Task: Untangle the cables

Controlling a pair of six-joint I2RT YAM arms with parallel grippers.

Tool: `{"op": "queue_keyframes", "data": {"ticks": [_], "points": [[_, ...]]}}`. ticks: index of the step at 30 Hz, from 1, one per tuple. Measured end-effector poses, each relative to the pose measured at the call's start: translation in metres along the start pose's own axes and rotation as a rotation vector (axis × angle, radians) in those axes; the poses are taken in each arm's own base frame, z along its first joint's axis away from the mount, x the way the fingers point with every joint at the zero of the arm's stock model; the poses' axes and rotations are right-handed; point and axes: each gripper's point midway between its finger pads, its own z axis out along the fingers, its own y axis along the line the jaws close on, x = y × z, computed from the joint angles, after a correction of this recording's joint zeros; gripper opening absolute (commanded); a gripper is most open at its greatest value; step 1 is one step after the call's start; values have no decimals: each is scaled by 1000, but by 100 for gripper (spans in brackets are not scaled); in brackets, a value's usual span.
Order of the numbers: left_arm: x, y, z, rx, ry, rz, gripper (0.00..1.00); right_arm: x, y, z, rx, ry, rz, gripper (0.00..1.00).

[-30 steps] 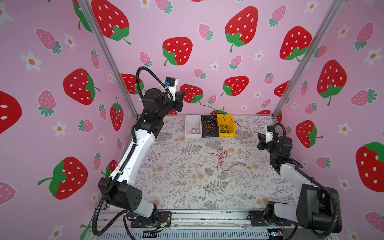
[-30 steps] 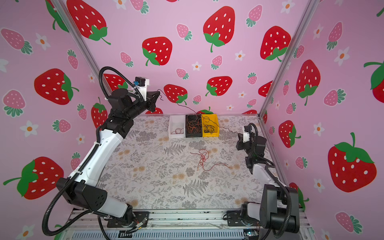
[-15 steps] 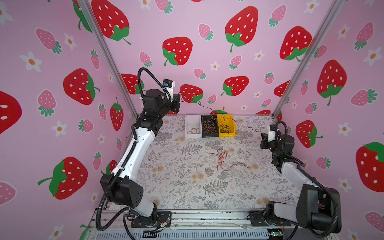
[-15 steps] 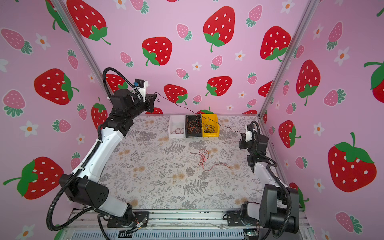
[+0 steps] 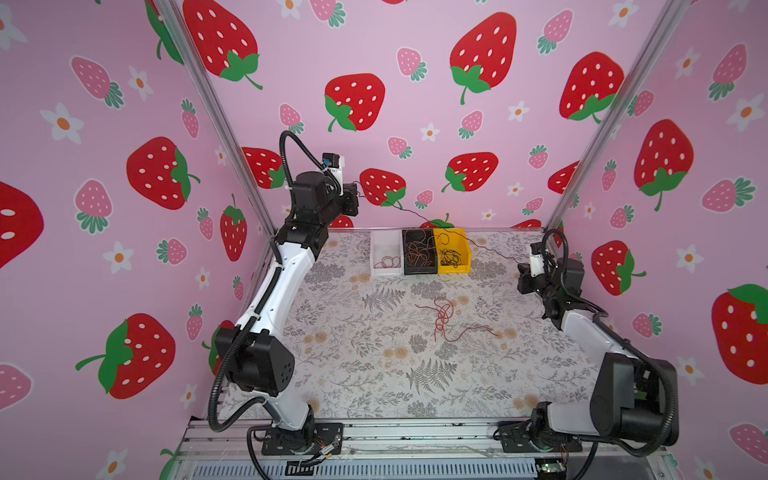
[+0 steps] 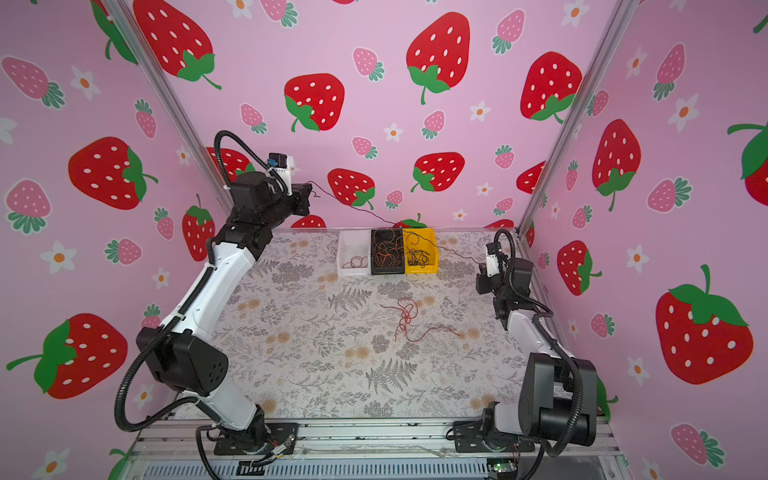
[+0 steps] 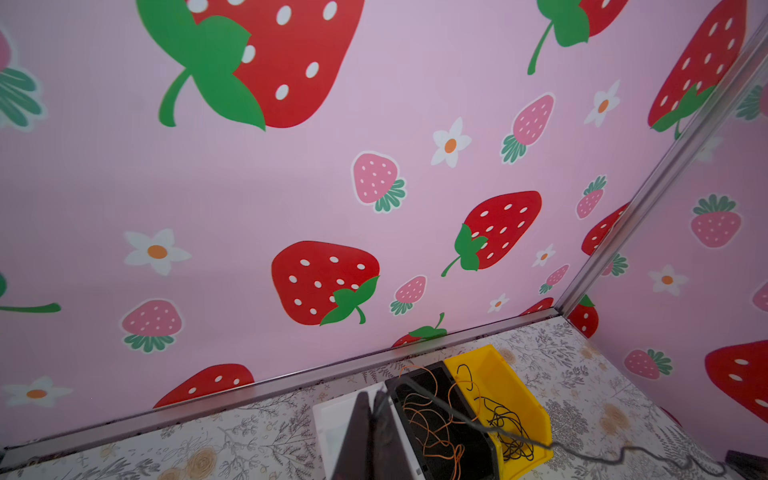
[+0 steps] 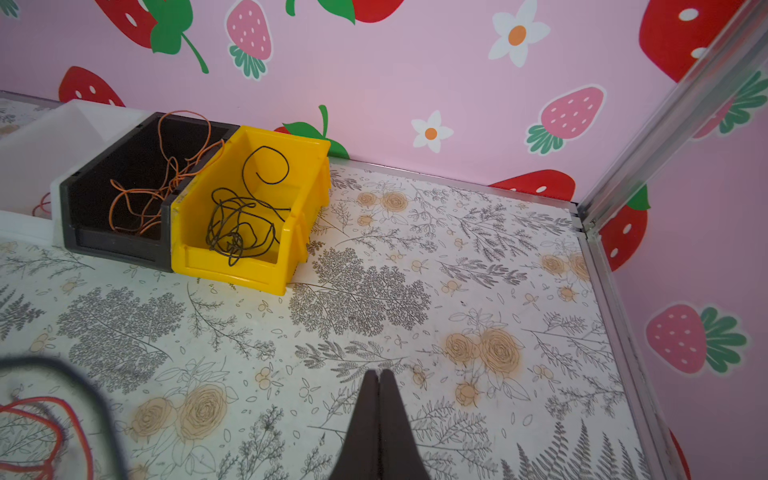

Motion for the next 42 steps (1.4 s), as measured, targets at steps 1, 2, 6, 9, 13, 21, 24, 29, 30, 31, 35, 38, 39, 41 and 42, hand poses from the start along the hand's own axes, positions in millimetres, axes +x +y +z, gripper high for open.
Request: {"op": "queue_keyframes", "data": {"ticks": [1,2,6,9,13,21,24,29,30,31,35,38,39,41,42], "points": [[3,-13,8,30,11,6,0,-4,6,5,-17,4,-8,0],[6,-27,17,61,21,11,0,-10,14,10,-35,4,-17,0],[24,-78,45,182,66,24,0,-31,49,29,-116,0,-57,0],[40,-112,66,256,99,30,0,-46,73,39,-172,-23,-75,0],[64,-146,89,325,145,41,0,-57,88,56,-217,-41,-69,0],[104,-184,123,371,188,63,0,-57,91,111,-213,-39,-48,0],[117,-190,134,369,195,70,0,-53,86,133,-185,-35,-44,0],[141,-199,154,364,201,79,0,-48,81,162,-169,-46,-37,1],[147,-201,158,365,203,80,0,-47,82,167,-173,-51,-36,1],[154,-202,162,363,210,81,0,-47,82,172,-177,-58,-35,2],[180,-208,173,355,238,85,0,-49,86,189,-202,-85,-37,9],[193,-208,179,339,252,89,0,-51,90,204,-227,-103,-41,18],[193,-208,180,329,248,91,0,-51,91,210,-238,-107,-42,23],[192,-207,181,312,240,95,0,-51,94,219,-258,-114,-47,30],[189,-206,182,299,228,97,0,-52,94,224,-264,-117,-46,36]]}}
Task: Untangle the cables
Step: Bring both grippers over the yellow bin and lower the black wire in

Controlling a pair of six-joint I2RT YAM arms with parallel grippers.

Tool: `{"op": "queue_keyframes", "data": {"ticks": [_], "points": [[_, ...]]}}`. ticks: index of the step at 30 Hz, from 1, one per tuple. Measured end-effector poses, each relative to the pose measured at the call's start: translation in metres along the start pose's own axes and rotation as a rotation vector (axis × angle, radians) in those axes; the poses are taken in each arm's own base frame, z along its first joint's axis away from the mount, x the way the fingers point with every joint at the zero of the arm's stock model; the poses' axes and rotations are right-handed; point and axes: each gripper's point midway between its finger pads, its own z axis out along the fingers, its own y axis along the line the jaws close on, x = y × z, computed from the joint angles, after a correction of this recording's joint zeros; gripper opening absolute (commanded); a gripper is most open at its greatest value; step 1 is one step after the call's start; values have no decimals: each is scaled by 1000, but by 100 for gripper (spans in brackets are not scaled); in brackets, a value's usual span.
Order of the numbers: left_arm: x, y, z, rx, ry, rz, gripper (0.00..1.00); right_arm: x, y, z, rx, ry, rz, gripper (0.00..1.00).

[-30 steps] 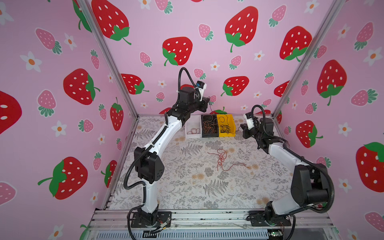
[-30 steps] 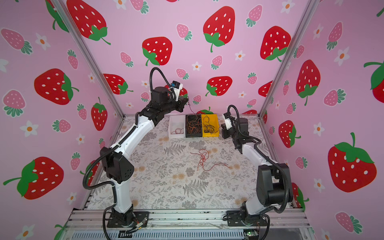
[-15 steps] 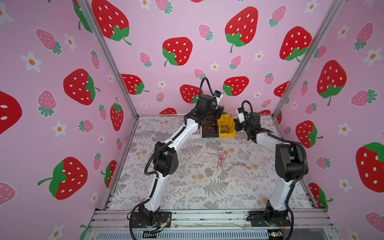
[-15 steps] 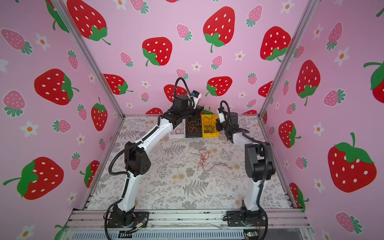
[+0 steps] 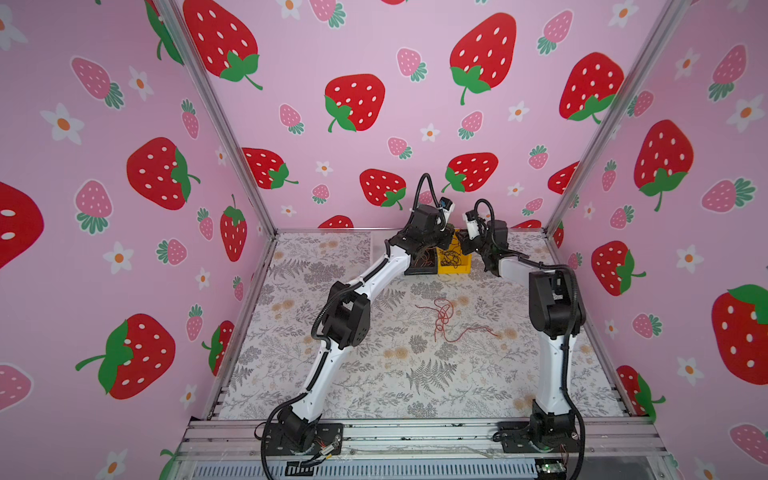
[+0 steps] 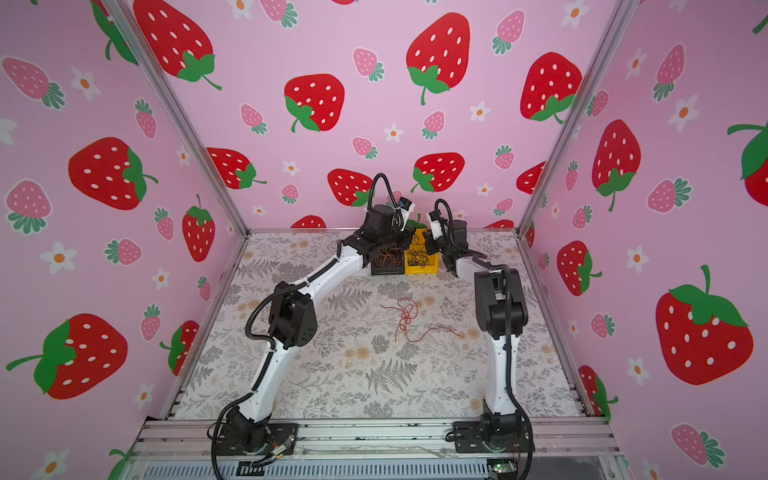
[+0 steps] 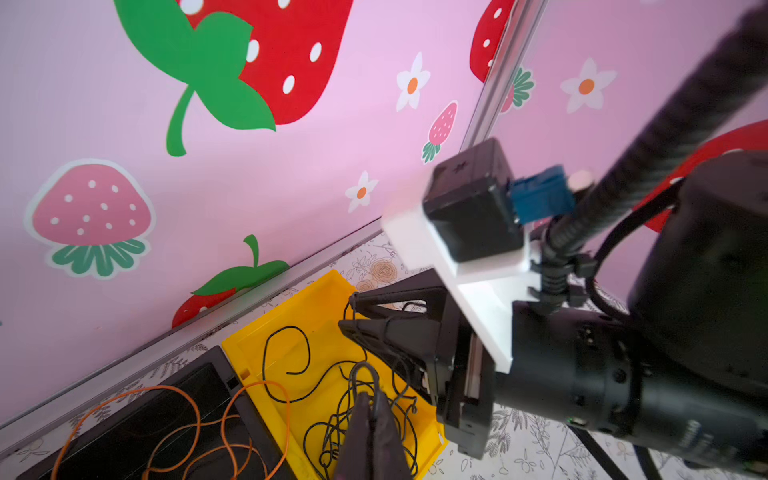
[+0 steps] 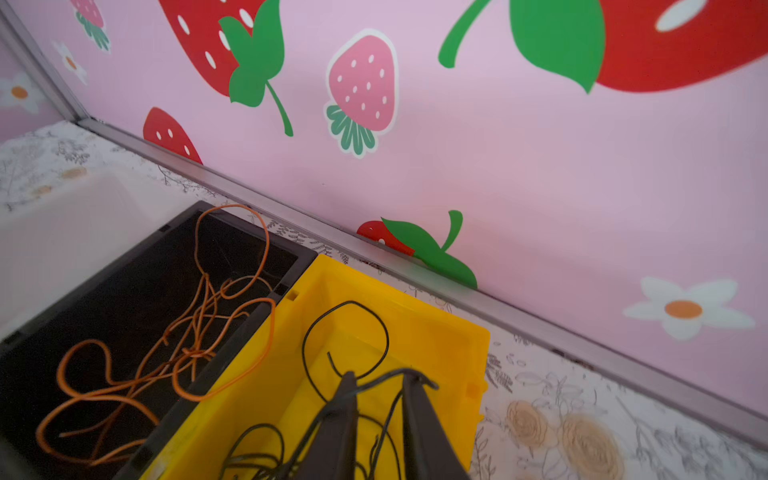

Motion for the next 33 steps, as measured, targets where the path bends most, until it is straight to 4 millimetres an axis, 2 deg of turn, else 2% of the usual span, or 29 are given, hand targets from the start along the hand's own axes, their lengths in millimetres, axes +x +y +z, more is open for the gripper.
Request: {"op": "queue_keyframes", "data": {"ticks": [4,7,15,20,25,28,31,33], "points": [[-8,7,0,-52,-34,5,0,-2,-2,13,-21,12,-10,57],[-11,12,0,-90,-46,6,0,-4,-2,13,-24,27,-17,70],[-15,20,-2,-180,-67,0,0,12,-8,-5,42,157,-10,75],[-16,26,-3,-227,-73,-12,0,10,-16,-19,102,213,-24,77],[-16,31,-4,-256,-78,-25,0,6,-20,-33,139,245,-40,91],[-15,32,-4,-260,-79,-30,0,6,-22,-36,156,255,-44,95],[-9,32,2,-257,-77,-38,0,7,-22,-36,153,257,-36,98],[4,31,10,-255,-58,-43,0,5,-20,-34,139,239,-34,98]]}}
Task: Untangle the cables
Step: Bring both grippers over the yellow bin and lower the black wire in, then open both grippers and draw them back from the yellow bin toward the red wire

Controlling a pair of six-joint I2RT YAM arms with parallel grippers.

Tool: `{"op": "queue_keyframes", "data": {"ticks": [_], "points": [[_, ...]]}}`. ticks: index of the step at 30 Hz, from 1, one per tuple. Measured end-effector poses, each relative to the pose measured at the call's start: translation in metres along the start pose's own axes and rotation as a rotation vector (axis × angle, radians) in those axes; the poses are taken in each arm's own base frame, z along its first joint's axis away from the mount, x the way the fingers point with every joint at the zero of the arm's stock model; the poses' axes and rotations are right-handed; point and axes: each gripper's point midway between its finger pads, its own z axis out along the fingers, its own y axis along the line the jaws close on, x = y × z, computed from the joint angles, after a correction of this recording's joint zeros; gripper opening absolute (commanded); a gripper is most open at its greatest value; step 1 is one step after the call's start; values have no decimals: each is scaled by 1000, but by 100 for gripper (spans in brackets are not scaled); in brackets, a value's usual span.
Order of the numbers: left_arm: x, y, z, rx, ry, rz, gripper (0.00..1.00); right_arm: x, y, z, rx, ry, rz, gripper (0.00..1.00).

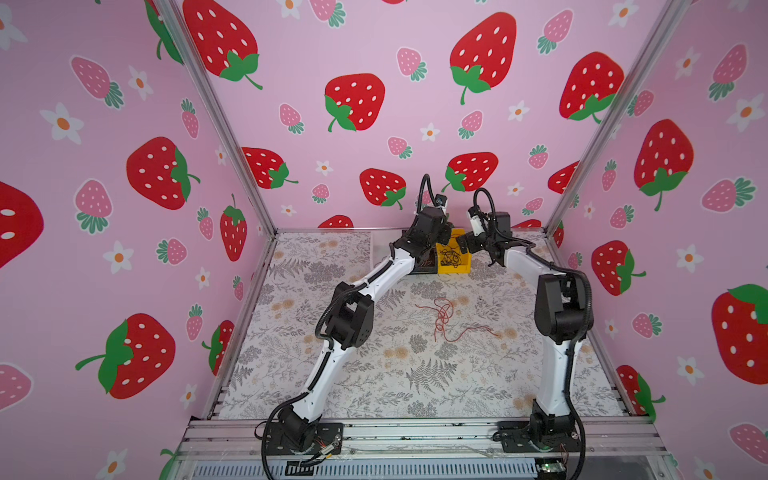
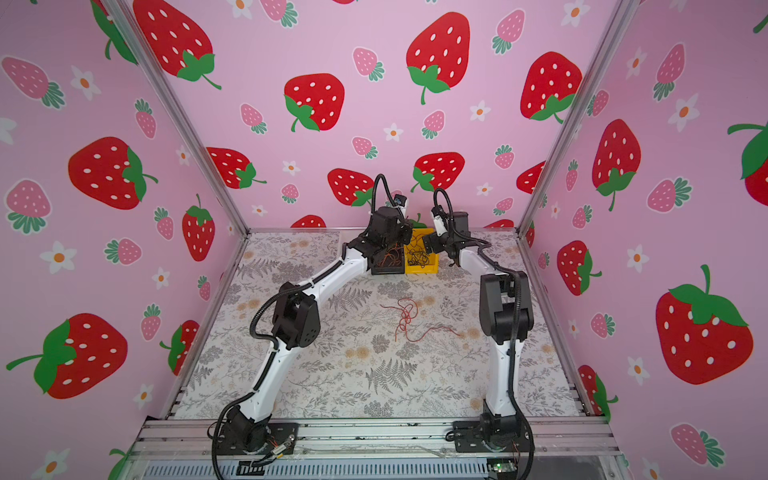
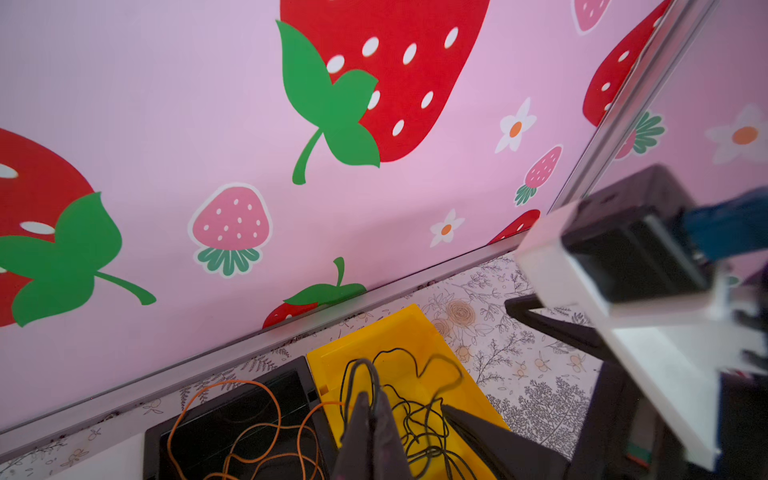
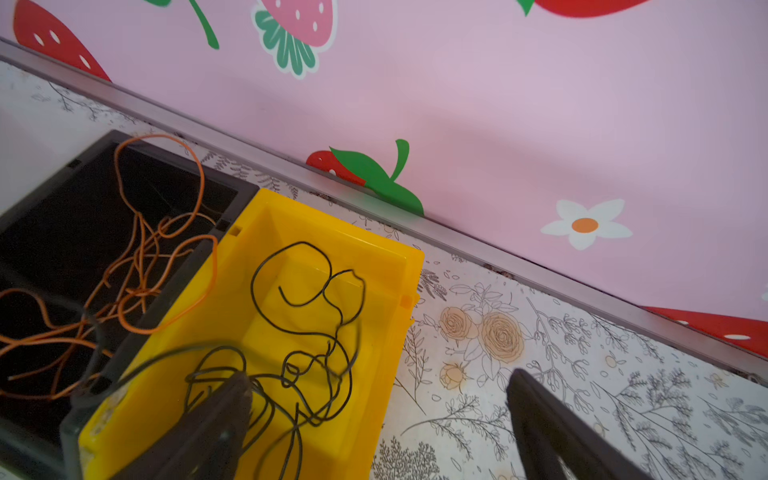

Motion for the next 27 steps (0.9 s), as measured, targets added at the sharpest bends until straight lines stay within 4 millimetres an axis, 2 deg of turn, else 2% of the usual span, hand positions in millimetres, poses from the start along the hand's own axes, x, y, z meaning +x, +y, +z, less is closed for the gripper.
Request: {"op": "queue_keyframes", "data": {"ticks": [4,7,11,15,17,20,23,25,27], "points": [[35,-9,15,19,56,0,0,1,3,0,-32,-15,18,98],[63,-17,27,35,100,-1,0,5,-3,-1,-31,-21,50,98],[79,-27,41,59,108,-5,0,23,-18,-18,6,-12,143,97],[80,-38,50,81,89,-13,41,27,-33,-46,52,-33,214,97],[81,-41,51,89,92,-15,50,19,-40,-56,68,-61,223,95],[86,-41,51,86,110,-13,58,5,-40,-63,65,-102,225,90],[85,-40,50,78,111,0,65,0,-34,-65,43,-112,222,86],[79,-38,44,72,112,9,68,1,-30,-64,27,-106,221,83],[65,-37,34,70,103,22,70,4,-26,-64,13,-94,224,81]]}}
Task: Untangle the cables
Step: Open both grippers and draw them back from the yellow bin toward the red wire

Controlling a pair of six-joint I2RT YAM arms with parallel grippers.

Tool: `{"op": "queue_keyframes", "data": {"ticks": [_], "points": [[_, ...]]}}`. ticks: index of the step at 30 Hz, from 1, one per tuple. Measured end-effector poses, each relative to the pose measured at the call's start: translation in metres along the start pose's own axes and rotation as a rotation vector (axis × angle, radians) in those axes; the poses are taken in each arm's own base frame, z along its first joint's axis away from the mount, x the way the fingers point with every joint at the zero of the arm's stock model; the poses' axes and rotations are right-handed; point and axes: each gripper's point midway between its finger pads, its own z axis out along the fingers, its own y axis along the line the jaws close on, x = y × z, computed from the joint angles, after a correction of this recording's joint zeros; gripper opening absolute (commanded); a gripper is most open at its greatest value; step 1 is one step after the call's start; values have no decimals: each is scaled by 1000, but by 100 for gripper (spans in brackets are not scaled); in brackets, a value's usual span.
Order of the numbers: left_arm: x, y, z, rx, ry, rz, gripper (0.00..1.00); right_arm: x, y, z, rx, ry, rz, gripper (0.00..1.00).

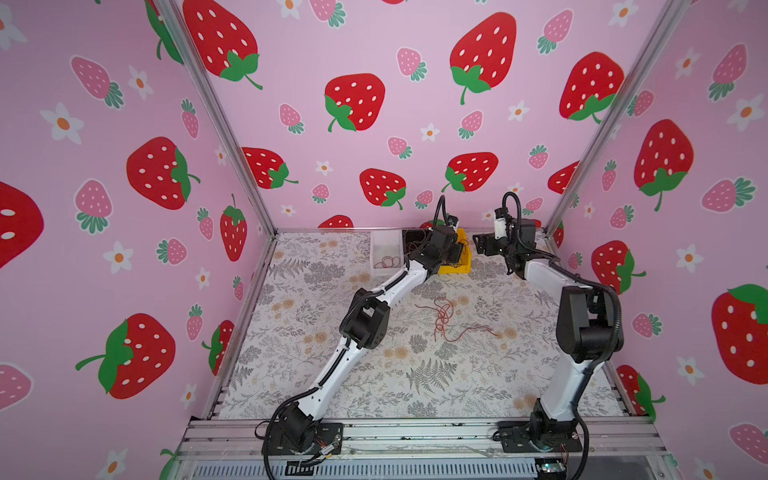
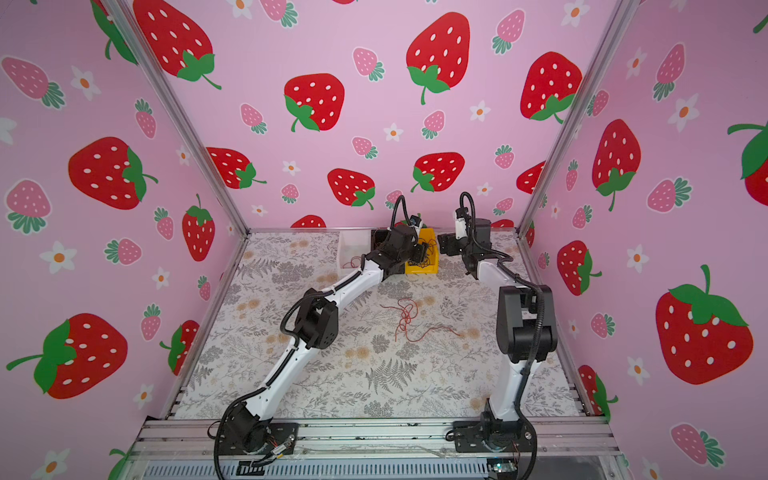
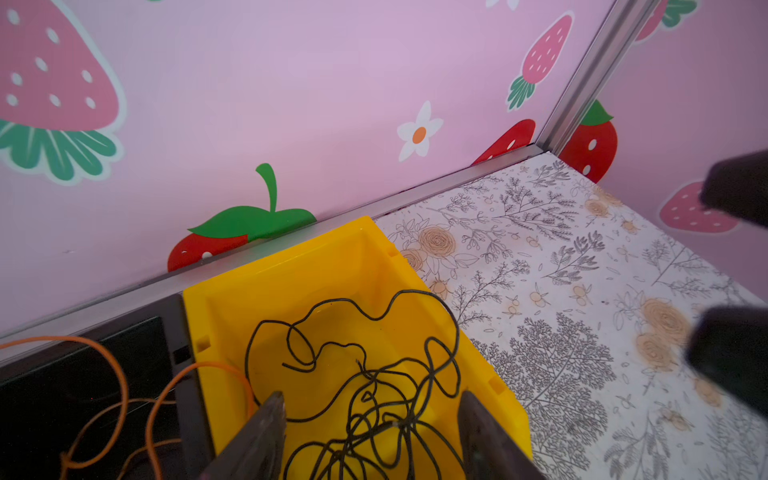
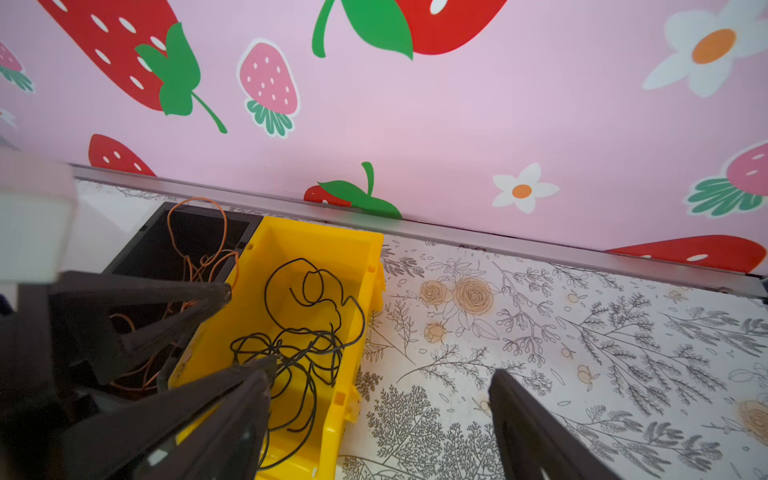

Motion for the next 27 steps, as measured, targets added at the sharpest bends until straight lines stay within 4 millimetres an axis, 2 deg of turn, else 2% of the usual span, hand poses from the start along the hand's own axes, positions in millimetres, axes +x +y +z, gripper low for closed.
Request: {"op": "queue_keyframes", "data": {"ticks": [4,6,9,11,12,14,16,19,21,23,25,27], "points": [[-49,-3,-37,9,-66,26,72,6,2,-6,-3,35,13,79],[-84,-6,-65,21,-119,44,72,4,4,-14,-2,47,25,79],[-124,-12,-113,76,-164,70,70,-6,11,-31,-6,55,39,79],[-133,-17,-145,137,-159,86,69,-15,16,-46,-4,57,41,80],[-132,-20,-160,174,-142,98,68,-20,18,-56,-1,54,42,80],[-117,-23,-186,237,-86,107,68,-26,24,-76,6,45,53,79],[-90,-27,-205,293,-4,99,68,-22,29,-95,9,55,68,78],[-30,-33,-220,361,166,38,66,-6,43,-122,-2,93,83,77],[15,-41,-225,404,296,-23,64,8,56,-135,-21,131,82,77],[49,-48,-228,424,406,-74,61,25,73,-144,-52,181,74,76],[69,-54,-228,432,486,-110,61,48,91,-149,-84,244,67,75],[81,-59,-226,434,550,-146,59,77,105,-153,-111,330,77,74]]}}
